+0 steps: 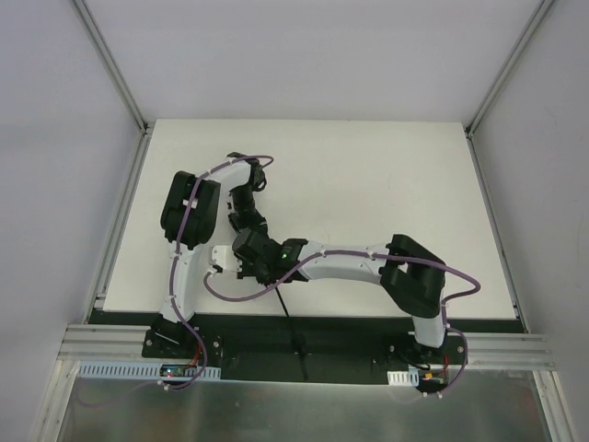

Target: Put away the umbrella

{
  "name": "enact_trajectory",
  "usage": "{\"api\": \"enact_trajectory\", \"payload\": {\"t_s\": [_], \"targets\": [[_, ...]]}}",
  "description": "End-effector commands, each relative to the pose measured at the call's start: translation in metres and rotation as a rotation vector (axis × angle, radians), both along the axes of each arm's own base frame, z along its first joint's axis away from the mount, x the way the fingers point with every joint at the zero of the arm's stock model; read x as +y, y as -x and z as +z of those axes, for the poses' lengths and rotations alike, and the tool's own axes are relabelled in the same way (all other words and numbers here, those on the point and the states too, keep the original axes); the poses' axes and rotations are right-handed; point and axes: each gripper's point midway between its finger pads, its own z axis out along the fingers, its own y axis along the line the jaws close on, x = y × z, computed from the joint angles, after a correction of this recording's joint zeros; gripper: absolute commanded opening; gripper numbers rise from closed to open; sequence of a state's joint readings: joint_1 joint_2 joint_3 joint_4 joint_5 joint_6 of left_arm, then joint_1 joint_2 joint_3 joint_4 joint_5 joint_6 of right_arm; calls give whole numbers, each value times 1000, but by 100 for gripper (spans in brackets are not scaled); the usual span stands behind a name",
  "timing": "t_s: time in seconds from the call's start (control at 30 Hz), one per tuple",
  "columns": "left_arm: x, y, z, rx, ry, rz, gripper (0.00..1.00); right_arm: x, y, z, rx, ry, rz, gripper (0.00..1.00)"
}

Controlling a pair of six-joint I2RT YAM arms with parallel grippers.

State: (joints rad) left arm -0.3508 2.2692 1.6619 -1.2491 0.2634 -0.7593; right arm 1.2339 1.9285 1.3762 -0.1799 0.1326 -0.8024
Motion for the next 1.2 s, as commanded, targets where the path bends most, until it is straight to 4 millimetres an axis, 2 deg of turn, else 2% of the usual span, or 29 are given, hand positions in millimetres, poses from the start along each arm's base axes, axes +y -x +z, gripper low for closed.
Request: {"api": "enact_trajectory", "payload": {"t_s": [0.0,0.23,0.37,0.5,0.6,0.7,0.77,0.87,1.0,1.07,1.17], "targets": [[19,26,-13,165,-53,-13,0,-24,-1,-34,-117,218,46,4],[22,30,-13,198,-67,46,0,-19,7,-54,-201,303,95,15],[21,25,-11,198,-55,81,0,-21,11,-75,-239,370,122,19],[24,22,-9,192,-54,105,0,-23,16,-91,-93,327,72,17],[24,20,-7,180,-47,117,0,-23,24,-88,30,254,27,22],[21,15,-6,155,-20,123,0,-23,32,-57,167,90,-29,32],[17,10,-1,116,15,125,0,-21,48,-11,249,-61,-20,41],[13,-7,12,18,51,136,0,-28,70,47,343,-223,-16,55],[13,-33,37,-110,55,176,0,-38,100,125,483,-425,-15,65],[15,-48,55,-193,51,196,0,-53,87,159,453,-505,-125,68],[22,-73,86,-348,28,214,0,-87,53,188,473,-624,-331,72]]}}
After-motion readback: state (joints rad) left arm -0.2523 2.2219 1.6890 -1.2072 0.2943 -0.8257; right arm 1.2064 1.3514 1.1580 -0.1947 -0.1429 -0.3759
